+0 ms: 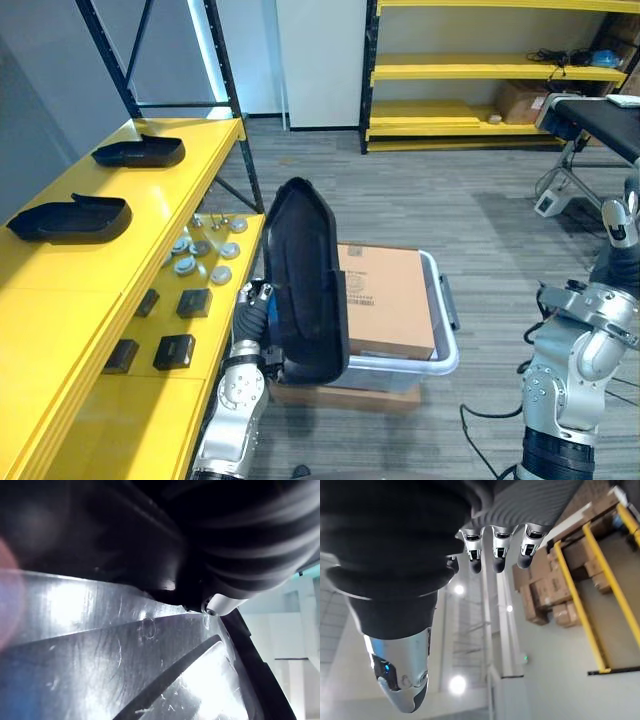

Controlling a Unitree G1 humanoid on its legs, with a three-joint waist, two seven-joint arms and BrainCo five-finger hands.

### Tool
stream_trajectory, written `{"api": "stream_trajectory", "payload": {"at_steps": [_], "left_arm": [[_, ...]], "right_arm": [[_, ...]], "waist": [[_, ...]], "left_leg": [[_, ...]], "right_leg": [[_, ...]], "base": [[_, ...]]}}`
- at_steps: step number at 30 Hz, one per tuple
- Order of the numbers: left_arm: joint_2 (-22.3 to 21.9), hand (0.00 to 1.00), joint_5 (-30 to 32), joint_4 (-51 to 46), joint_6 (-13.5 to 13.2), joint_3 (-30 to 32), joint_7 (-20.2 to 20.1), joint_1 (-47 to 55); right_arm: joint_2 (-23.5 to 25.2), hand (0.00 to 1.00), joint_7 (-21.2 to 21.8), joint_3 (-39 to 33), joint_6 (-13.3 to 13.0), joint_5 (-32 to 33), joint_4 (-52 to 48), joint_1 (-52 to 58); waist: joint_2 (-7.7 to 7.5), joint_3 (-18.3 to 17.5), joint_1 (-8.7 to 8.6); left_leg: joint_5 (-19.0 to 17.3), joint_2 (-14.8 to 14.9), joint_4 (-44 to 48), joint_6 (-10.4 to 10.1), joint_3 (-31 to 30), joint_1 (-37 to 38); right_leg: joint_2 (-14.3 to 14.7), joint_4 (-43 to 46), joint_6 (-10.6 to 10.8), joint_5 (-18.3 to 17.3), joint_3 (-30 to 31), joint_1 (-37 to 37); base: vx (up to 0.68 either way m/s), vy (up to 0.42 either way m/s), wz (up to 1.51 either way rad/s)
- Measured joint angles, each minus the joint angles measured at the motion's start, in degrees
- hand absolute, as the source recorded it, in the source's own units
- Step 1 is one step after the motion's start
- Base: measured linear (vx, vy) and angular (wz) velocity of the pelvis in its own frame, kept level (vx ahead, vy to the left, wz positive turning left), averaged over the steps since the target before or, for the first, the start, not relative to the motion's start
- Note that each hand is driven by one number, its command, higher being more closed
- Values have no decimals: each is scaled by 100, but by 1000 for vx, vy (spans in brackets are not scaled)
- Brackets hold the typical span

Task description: Walk over and take plastic housings, then place them on the shelf

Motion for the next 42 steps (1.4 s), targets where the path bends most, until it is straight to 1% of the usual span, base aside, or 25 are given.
{"api": "stream_trajectory", "payload": {"at_steps": [4, 6, 8, 11, 14, 17, 20, 22, 23, 24, 26, 27, 28, 29, 31, 32, 33, 35, 36, 37, 38, 39, 40, 41, 42], "left_arm": [[-92, 100, 0, -333, -68, 228, -6, 352], [-127, 100, -7, -399, -108, 267, -5, 397], [-126, 100, -16, -448, -197, 286, -15, 420], [-134, 100, -138, -662, -254, 280, -106, 534], [-118, 100, -247, -767, -362, 276, -134, 615], [-114, 100, -293, -774, -393, 282, -126, 641], [-119, 100, -350, -900, -412, 271, -114, 634], [-114, 100, -357, -1090, -442, 248, -104, 554], [-114, 100, -357, -1110, -442, 219, -98, 494], [-121, 100, -361, -1143, -445, 146, -93, 402], [-130, 100, -420, -1143, -478, 57, -44, 326], [-132, 100, -433, -1143, -489, 44, -25, 329], [-125, 100, -445, -1143, -494, 26, 29, 341], [-115, 100, -446, -1129, -497, -3, 53, 337], [-98, 100, -466, -1130, -566, -149, 152, 289], [-58, 100, -467, -1131, -591, -166, 151, 261], [-8, 100, -471, -1058, -647, -179, 150, 150], [-42, 100, -515, -1019, -645, -200, 136, 155], [-72, 100, -517, -1011, -644, -198, 127, 161], [-74, 100, -523, -1001, -644, -188, 125, 158], [-56, 100, -543, -1001, -632, -208, 120, 155], [-57, 100, -555, -998, -616, -244, 117, 150], [-56, 100, -554, -989, -609, -308, 121, 109], [-57, 100, -553, -989, -609, -311, 120, 111], [-70, 100, -553, -987, -608, -309, 126, 128]], "right_arm": [[14, 0, -4, -207, 643, -398, 1871, 528], [14, 0, 50, -209, 769, -493, 2620, 669], [37, 0, 238, -209, 948, -610, 3834, 817], [159, 0, 430, -193, 1040, -766, 4970, 905], [309, 0, 540, -76, 1206, -955, 5600, 941], [363, 0, 564, 122, 1232, -1105, 5825, 925], [346, 0, 638, 220, 1237, -1219, 6066, 757], [314, 0, 625, 362, 1234, -1245, 6209, 577], [316, 0, 624, 362, 1233, -1257, 6247, 549], [322, 0, 616, 359, 1234, -1258, 6259, 552], [292, 0, 578, 374, 1222, -1259, 6244, 542], [279, 0, 554, 389, 1215, -1259, 6236, 516], [212, 0, 506, 509, 1211, -1259, 6203, 479], [173, 0, 503, 553, 1203, -1259, 6174, 474], [88, 0, 507, 592, 1127, -1259, 6163, 412], [111, 0, 506, 594, 1119, -1259, 6161, 391], [141, 0, 510, 666, 1132, -1260, 6131, 203], [170, 0, 515, 752, 1153, -1280, 6108, 79], [209, 0, 536, 820, 1178, -1327, 6083, 38], [225, 0, 534, 855, 1202, -1367, 6033, 19], [215, 0, 532, 998, 1223, -1453, 5921, -14], [223, 0, 533, 1017, 1219, -1481, 5898, -14], [252, 0, 541, 1040, 1229, -1493, 5921, -1], [253, 0, 540, 1042, 1243, -1497, 5951, -1], [235, 0, 538, 1054, 1256, -1505, 5978, 3]], "waist": [[40, 59, -12], [37, 124, 8], [42, 162, 30], [72, 190, 25], [68, 220, 20], [41, 313, 39], [17, 418, 69], [-43, 614, 87], [-22, 668, 97], [-78, 764, 108], [-99, 829, 105], [-76, 848, 110], [-22, 927, 135], [-55, 959, 137], [-2, 966, 133], [-41, 962, 132], [-113, 982, 188], [-74, 990, 215], [-89, 999, 226], [-88, 998, 231], [-71, 1004, 198], [-47, 1006, 165], [-17, 1013, 108], [-12, 1017, 100], [25, 1036, 83]], "left_leg": [[-20, -2, 0, 2, 2, -26], [-68, 6, 1, -44, 4, -29], [-73, 8, 1, -37, 1, -46], [-88, 5, 1, -15, -4, -48], [-70, -12, 1, 13, -139, -35], [-65, -37, 1, 14, -267, -7], [-19, -112, 37, -29, -628, -240], [102, -304, 81, -35, -1064, -479], [95, -341, 135, -45, -1105, -554], [-41, -323, 281, 111, -805, -809], [-376, -107, 653, 421, 376, -1151], [-441, 18, 838, 520, 824, -1215], [-375, 332, 1247, 696, 1688, -1247], [-400, 314, 1508, 780, 1984, -1274], [-463, 162, 1581, 976, 2135, -1301], [-478, 88, 1534, 988, 2063, -1315], [-638, -179, 1569, 1041, 1851, -1433], [-828, -208, 1837, 1009, 1838, -1529], [-1089, -207, 2097, 976, 1850, -1543], [-1177, -213, 2211, 954, 1846, -1543], [-1293, -327, 2291, 1000, 1714, -1478], [-1294, -367, 2228, 1004, 1660, -1418], [-1259, -448, 2040, 953, 1499, -1297], [-1204, -509, 1893, 900, 1417, -1207], [-1062, -616, 1507, 805, 1276, -954]], "right_leg": [[0, -43, 3, -3, -9, -1], [4, -43, 3, -2, -10, 0], [5, -30, -3, -5, -39, 0], [-2, 10, -19, -40, -66, -1], [-12, 14, 14, -98, -199, 98], [-28, 54, 1, -162, -386, 197], [-130, 589, 0, -467, -750, -40], [-309, 1099, 25, -770, -1235, -224], [-354, 1198, 32, -834, -1412, -218], [-474, 1328, 50, -921, -1875, -203], [-685, 1358, 50, -929, -2643, -82], [-726, 1401, 73, -946, -2826, -39], [-770, 1628, 118, -1036, -3165, 105], [-955, 1931, 147, -1152, -3420, 220], [-1157, 2308, 217, -1382, -3819, 305], [-1146, 2199, 250, -1419, -3847, 325], [-1267, 1958, 487, -1447, -4180, 513], [-1340, 2037, 483, -1424, -4353, 618], [-1401, 2168, 474, -1432, -4365, 699], [-1462, 2291, 427, -1454, -4324, 708], [-1692, 2825, -85, -1496, -3947, 560], [-1717, 3105, -352, -1554, -3572, 363], [-1428, 3247, -236, -1765, -2554, 40], [-1245, 3238, -174, -1867, -2146, -101], [-887, 3247, -179, -1998, -1523, -375]], "base": [[0, 0, 0], [0, 0, 0], [4, 0, 5], [32, -3, 5], [49, -12, 18], [15, -9, 37], [-27, -2, 67], [-44, 19, 113], [-40, 6, 160], [-45, 24, 191], [8, 53, 197], [100, 86, 165], [133, 96, 162], [121, 102, 171], [54, 162, 158], [26, 129, 169], [22, 54, 105], [45, 117, 72], [50, 133, 29], [78, 165, 15], [88, 147, 16], [111, 164, 39], [76, 91, 41], [86, 97, 51], [75, 79, 60]]}}
